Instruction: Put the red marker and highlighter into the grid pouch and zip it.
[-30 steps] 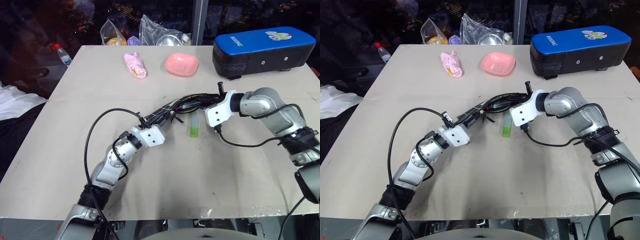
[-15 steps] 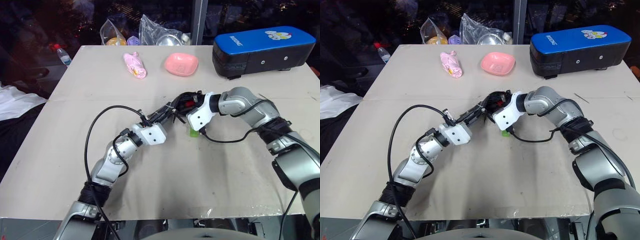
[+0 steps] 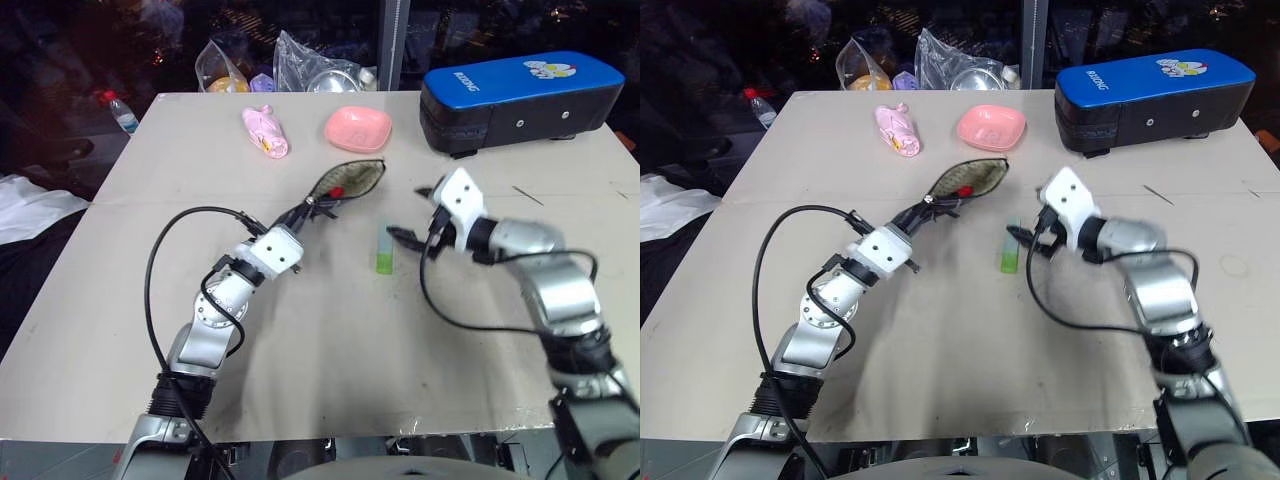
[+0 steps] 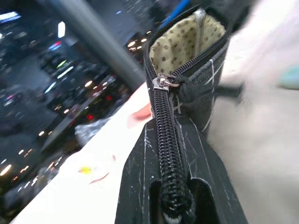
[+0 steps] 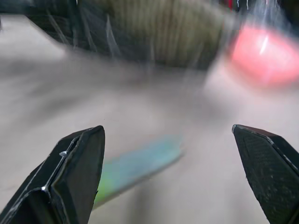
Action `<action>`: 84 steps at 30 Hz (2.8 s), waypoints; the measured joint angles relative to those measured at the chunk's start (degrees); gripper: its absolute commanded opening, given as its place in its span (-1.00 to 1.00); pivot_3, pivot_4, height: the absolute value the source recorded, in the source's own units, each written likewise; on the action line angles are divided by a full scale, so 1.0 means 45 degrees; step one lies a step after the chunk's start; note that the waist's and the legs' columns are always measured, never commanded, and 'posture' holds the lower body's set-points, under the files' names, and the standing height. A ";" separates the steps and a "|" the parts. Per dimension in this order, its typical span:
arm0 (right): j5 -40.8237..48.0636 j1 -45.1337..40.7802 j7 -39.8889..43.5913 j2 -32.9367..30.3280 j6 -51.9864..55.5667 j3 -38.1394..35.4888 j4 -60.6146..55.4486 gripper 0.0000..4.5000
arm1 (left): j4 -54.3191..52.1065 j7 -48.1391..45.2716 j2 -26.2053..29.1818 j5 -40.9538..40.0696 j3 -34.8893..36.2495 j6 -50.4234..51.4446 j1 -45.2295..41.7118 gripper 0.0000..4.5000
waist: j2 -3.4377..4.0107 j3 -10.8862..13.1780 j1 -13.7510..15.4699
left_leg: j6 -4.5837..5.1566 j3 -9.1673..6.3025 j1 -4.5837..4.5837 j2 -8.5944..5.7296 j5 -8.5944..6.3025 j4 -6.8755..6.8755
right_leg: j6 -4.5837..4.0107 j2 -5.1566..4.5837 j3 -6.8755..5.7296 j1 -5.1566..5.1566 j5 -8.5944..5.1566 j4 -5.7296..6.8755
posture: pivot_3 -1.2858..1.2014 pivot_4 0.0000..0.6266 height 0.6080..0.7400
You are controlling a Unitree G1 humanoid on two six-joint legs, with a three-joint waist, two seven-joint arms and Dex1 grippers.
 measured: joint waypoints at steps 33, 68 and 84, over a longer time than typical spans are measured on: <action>-0.1783 -0.0566 -0.4765 0.0263 -0.2361 0.0440 0.2717 -0.63 | -0.0636 -0.0070 0.0059 -0.0134 -0.0004 0.0446 0.0300 -1.00 | -0.0020 0.0005 -0.0048 | 0.0000 -0.0064 -0.0025 -0.0045 0.0000 -0.0024 | 0.0004 -0.0011 -0.0036 0.0007 -0.0004 -0.0039 | 0.03 -0.52 0.66; -0.6834 -0.6619 0.1473 -0.3618 -1.9242 0.4090 1.0466 -0.63 | 0.0321 -0.1088 0.0259 0.0713 -0.1981 -0.1142 -0.1173 -1.00 | -0.0016 0.0043 -0.0003 | -0.0009 0.0105 0.0010 0.0001 0.0007 0.0005 | 0.0004 0.0005 0.0013 0.0000 -0.0003 -0.0018 | 0.03 -0.52 0.66; -0.2554 -0.6576 0.3482 -0.3293 -1.3215 0.1613 0.9251 0.98 | 0.0983 -0.1181 -0.1180 -0.0183 -0.2048 -0.0095 -0.1161 -1.00 | -0.0015 0.0044 0.0046 | -0.0007 0.0099 0.0004 0.0000 0.0006 0.0019 | 0.0003 0.0003 0.0012 0.0001 -0.0002 -0.0007 | 0.03 -0.52 0.66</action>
